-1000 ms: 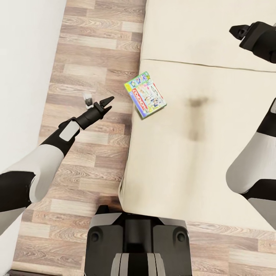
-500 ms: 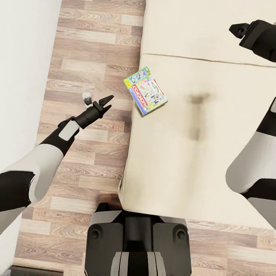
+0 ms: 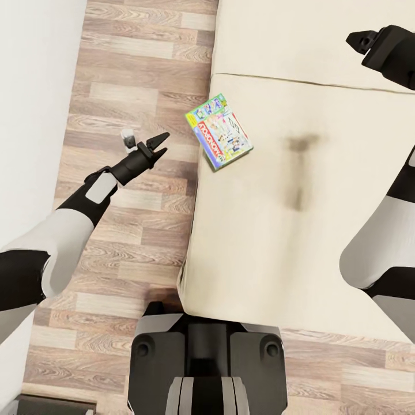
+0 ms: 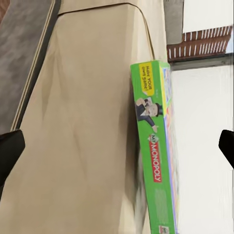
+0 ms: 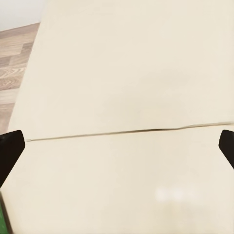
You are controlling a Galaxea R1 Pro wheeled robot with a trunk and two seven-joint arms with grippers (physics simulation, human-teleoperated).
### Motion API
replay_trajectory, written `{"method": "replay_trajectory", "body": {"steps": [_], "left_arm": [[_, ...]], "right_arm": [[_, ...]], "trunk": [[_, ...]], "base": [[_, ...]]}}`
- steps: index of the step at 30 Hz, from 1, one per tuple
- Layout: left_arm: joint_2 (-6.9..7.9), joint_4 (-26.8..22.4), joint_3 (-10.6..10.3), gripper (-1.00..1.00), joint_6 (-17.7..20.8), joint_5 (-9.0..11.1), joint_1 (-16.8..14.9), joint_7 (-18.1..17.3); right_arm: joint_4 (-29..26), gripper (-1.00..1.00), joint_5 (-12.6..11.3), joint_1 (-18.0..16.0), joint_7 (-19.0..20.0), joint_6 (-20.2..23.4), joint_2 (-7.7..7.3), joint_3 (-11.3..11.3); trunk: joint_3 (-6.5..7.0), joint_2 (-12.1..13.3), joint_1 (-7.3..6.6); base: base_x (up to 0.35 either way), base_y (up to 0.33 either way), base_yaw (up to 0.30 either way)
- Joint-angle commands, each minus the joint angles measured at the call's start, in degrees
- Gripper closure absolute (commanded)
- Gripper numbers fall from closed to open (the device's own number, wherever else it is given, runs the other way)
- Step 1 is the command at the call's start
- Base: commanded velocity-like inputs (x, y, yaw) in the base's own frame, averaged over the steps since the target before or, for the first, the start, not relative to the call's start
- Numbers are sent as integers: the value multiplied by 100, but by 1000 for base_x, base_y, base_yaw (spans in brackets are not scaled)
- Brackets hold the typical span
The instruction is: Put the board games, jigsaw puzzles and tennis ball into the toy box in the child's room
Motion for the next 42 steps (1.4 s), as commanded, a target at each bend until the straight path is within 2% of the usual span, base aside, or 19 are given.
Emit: {"method": "replay_trajectory", "body": {"steps": [1,23,35,42], "left_arm": [[6,1,-33,-100,44,59,-3,-5],[61,-12,-33,-100,56,35,-239,-136],[83,-7,-26,-100,85,-262,-263,-138],[85,-5,-29,-100,94,-332,-260,-135]], "right_arm": [[-3,-100,13,-3,30,26,0,-6],[-3,-100,12,1,23,26,11,-9],[-3,-100,12,39,25,26,-1,-17],[-3,-100,12,56,27,26,-5,-25]], "trunk": [[-6,-2,1],[-31,-2,1],[-31,-2,1],[-32,-2,1]], "base": [[0,0,0],[0,0,-28],[0,0,-146],[0,0,-45]]}}
